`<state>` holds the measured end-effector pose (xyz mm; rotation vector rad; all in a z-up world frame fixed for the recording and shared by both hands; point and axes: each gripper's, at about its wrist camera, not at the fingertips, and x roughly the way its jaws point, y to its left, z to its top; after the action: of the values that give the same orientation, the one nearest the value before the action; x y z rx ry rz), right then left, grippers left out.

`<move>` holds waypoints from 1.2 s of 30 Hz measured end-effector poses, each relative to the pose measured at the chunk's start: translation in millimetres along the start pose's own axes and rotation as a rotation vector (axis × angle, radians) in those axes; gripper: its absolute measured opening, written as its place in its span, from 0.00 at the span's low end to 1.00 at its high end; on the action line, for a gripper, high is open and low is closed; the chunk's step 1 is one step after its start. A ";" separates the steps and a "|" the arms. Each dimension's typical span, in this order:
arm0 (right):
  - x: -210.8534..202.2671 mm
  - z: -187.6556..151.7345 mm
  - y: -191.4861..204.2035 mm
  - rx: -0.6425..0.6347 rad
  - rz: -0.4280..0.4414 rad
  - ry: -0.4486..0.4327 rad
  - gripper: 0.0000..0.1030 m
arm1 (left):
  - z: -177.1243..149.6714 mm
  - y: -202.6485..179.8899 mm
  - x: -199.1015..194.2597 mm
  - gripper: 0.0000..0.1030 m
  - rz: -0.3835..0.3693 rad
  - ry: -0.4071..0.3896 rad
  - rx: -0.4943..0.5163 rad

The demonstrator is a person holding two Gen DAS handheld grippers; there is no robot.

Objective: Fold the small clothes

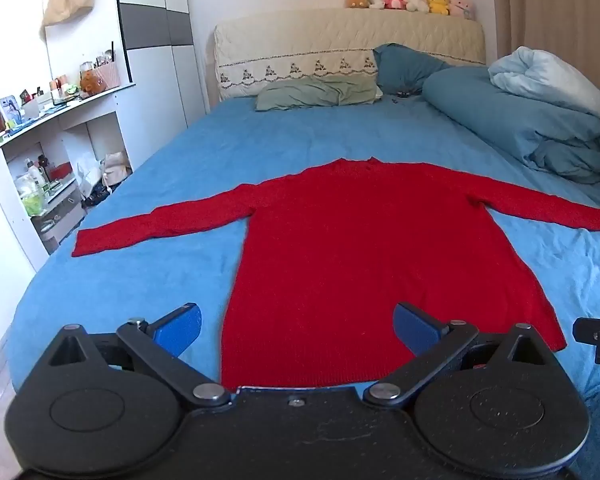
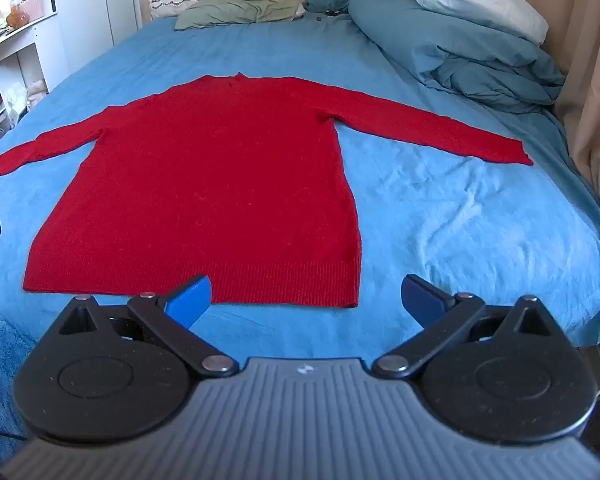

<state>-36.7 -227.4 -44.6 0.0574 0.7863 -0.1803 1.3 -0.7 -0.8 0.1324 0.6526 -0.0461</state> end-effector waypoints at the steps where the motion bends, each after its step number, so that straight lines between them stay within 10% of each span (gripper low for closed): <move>1: -0.1 -0.1 0.1 0.002 0.002 0.000 1.00 | 0.3 -0.6 1.3 1.00 0.002 0.003 0.003; 36: -2.9 -1.9 1.4 0.011 0.008 -0.002 1.00 | 0.6 -2.0 -8.8 1.00 0.001 -0.043 -0.010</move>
<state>-39.8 -225.4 -44.0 0.0707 0.7827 -0.1768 -5.5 -2.8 4.8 0.1217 0.6098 -0.0450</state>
